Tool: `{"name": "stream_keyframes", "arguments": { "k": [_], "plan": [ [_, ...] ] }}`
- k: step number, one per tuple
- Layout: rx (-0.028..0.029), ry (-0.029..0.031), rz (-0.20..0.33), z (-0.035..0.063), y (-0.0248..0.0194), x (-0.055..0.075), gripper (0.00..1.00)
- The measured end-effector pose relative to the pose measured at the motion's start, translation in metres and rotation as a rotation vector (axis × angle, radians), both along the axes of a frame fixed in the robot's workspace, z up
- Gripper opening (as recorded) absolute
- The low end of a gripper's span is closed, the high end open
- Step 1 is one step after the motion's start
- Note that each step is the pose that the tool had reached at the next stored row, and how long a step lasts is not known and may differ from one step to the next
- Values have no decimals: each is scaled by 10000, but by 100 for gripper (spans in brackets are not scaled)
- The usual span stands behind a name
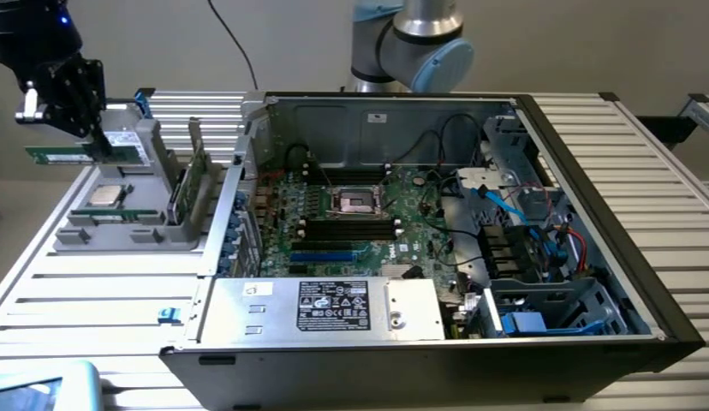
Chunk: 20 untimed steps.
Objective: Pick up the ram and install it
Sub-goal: 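Pick up the ram and move it above insertion slot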
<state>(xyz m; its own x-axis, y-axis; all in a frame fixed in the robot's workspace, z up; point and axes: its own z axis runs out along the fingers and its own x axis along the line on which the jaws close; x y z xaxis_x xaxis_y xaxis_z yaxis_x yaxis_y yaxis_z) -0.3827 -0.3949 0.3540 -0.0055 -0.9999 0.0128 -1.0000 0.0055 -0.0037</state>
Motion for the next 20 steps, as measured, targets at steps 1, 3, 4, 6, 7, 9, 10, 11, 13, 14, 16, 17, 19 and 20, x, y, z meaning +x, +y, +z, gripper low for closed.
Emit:
{"name": "stream_keyframes", "arguments": {
  "k": [1,3,4,6,7,9,10,11,13,14,16,17,19,20],
  "plan": [
    [0,0,-1,20,0,44,13],
    [0,-1,0,75,0,122,13],
    [-1,1,0,118,0,157,13],
    [-1,0,1,211,0,236,13],
    [1,-2,0,243,0,278,13],
    [-1,0,0,286,0,366,13],
    [-1,1,-1,301,0,411,13],
    [0,0,0,312,0,456,13],
    [0,0,1,336,0,549,13],
    [0,0,0,348,0,595,13],
    [0,0,0,371,0,685,13],
    [0,0,0,383,0,730,13],
    [0,0,0,406,0,823,13],
    [0,0,0,416,0,867,13]
  ]
}}
